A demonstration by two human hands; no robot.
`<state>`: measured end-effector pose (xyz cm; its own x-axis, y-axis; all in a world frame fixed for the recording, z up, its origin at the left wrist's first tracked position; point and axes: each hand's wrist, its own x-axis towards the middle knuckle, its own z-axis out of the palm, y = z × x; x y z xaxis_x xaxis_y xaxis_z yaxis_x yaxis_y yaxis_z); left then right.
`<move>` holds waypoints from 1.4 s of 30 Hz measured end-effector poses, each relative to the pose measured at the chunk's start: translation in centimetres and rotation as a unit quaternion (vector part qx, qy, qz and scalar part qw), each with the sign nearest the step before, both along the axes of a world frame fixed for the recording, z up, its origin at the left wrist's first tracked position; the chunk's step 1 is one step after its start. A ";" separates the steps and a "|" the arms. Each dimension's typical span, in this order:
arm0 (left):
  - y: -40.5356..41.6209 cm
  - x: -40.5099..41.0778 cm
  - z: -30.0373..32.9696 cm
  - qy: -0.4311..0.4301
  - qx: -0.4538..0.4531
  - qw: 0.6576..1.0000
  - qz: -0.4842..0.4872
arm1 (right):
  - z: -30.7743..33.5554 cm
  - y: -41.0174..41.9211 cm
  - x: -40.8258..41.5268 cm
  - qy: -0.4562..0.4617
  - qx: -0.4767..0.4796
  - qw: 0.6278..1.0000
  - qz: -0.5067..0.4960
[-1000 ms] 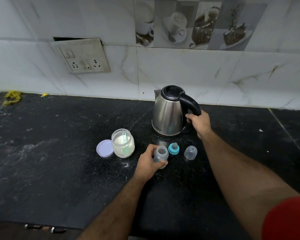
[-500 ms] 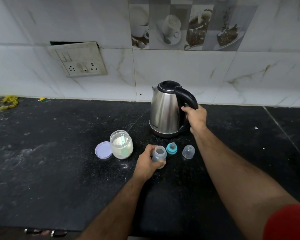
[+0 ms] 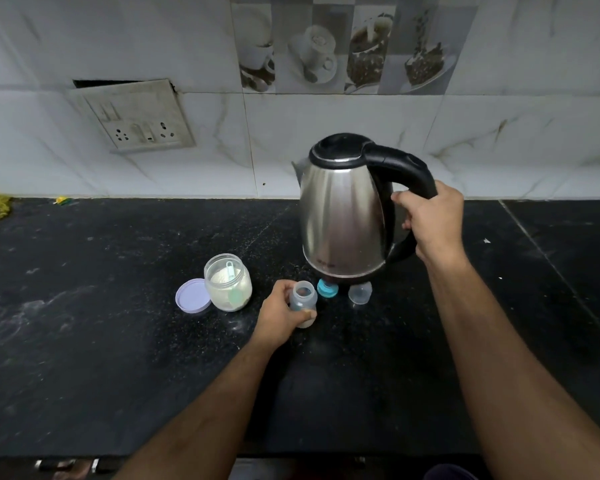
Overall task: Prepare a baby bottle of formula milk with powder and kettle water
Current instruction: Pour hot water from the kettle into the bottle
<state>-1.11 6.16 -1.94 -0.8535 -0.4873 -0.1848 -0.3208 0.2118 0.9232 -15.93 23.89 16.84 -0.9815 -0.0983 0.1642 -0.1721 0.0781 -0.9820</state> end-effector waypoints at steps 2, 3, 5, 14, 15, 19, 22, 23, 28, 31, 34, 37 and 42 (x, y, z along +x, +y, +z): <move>-0.4 0.1 -0.1 -0.001 0.002 1.000 -0.008 | -0.3 1.6 1.3 0.001 0.012 1.000 -0.017; -0.7 0.3 -0.2 0.002 0.004 1.000 -0.011 | -0.4 2.4 1.9 -0.005 0.015 1.000 -0.025; -1.3 0.8 -0.2 0.009 0.007 1.000 -0.010 | -0.9 3.9 3.2 -0.020 0.017 0.999 -0.032; -1.6 1.2 -0.2 0.028 0.023 0.999 -0.027 | -3.6 6.8 6.6 -0.033 0.048 0.998 -0.025; -1.7 1.3 -0.3 0.026 0.027 0.999 -0.031 | -3.8 6.8 6.9 -0.033 0.057 0.997 -0.026; -1.7 1.6 -0.1 0.031 0.037 0.998 -0.038 | -4.3 6.7 7.4 -0.032 0.091 0.995 -0.021; -2.1 1.7 0.1 0.032 0.044 0.998 -0.041 | -4.0 6.4 7.4 -0.025 0.131 0.991 -0.006; -2.3 1.7 0.2 0.034 0.045 0.998 -0.039 | -3.8 6.2 7.4 -0.018 0.150 0.989 0.000; -2.8 1.8 0.4 0.029 0.057 0.998 -0.008 | -3.2 5.8 6.9 0.028 0.239 0.971 0.015; -3.1 2.0 0.3 0.029 0.050 0.998 -0.019 | -2.8 5.5 6.6 0.032 0.256 0.966 0.027; -2.9 2.3 0.4 0.033 0.055 0.998 -0.022 | -2.4 5.2 6.4 0.040 0.281 0.958 0.044; -2.6 2.7 0.4 0.041 0.065 0.997 -0.026 | -1.9 4.9 6.2 0.048 0.305 0.949 0.060; -2.4 2.9 0.7 0.045 0.076 0.995 -0.039 | -0.9 4.4 5.9 0.079 0.349 0.931 0.076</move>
<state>1.79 3.71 -1.28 -0.9036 -0.3919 -0.1732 -0.2244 0.0886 0.9705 -9.99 28.25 15.93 -0.9168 -0.3705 0.1491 -0.3708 0.6512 -0.6622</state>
